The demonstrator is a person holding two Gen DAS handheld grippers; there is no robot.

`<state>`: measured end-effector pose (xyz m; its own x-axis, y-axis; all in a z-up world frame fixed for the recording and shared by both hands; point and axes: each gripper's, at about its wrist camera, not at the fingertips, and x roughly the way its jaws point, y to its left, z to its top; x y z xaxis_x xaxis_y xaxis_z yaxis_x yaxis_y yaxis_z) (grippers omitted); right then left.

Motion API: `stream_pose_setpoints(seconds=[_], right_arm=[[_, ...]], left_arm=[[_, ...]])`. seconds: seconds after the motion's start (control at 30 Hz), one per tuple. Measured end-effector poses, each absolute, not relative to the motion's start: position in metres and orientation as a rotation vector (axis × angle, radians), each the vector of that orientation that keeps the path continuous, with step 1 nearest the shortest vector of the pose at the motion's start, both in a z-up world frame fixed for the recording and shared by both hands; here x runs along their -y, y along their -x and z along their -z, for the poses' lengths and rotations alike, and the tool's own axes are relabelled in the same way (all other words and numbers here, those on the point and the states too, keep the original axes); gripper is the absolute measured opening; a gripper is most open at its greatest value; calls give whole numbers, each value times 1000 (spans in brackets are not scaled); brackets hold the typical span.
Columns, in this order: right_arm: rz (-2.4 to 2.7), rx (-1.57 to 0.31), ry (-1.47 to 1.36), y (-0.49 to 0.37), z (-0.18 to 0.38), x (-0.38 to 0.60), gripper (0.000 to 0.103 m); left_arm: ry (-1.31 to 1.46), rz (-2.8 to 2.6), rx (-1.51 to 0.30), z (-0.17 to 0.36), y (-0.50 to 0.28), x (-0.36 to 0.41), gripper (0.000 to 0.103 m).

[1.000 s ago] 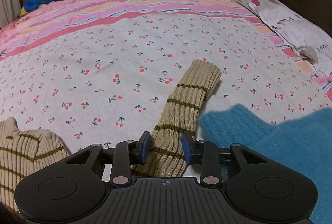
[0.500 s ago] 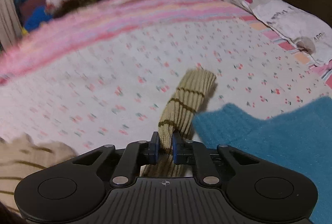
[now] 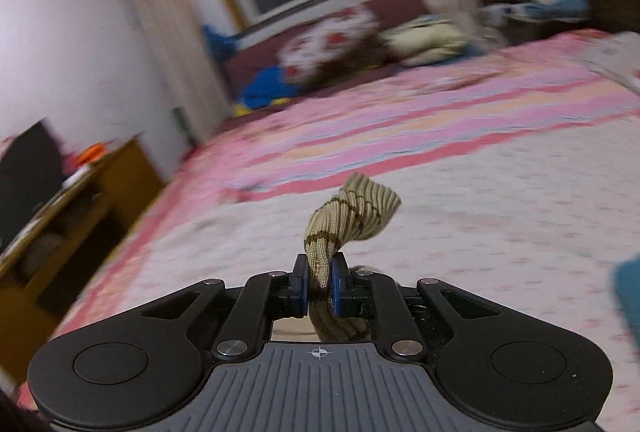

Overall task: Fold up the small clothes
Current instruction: 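Lay the held sleeve across the sweater body and open the right tool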

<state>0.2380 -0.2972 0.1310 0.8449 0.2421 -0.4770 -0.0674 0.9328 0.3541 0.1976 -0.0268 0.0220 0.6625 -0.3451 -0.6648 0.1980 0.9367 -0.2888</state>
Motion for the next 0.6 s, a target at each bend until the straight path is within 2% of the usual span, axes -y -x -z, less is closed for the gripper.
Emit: stream_pose_setpoints(seconds=[0.1,0.3,0.6], right_arm=[[-253,-589,-296,-248,-114,252,12],[-389,-779,-181,-264,-51,194,19],[-359,-767,-98,-229,-44,214,22]], left_arm=[[213,263,-793,-23,-194,-1,44],[249,212,-781,-20,-187,-36,44],[272,221,-778,-14,-191,-43,44]])
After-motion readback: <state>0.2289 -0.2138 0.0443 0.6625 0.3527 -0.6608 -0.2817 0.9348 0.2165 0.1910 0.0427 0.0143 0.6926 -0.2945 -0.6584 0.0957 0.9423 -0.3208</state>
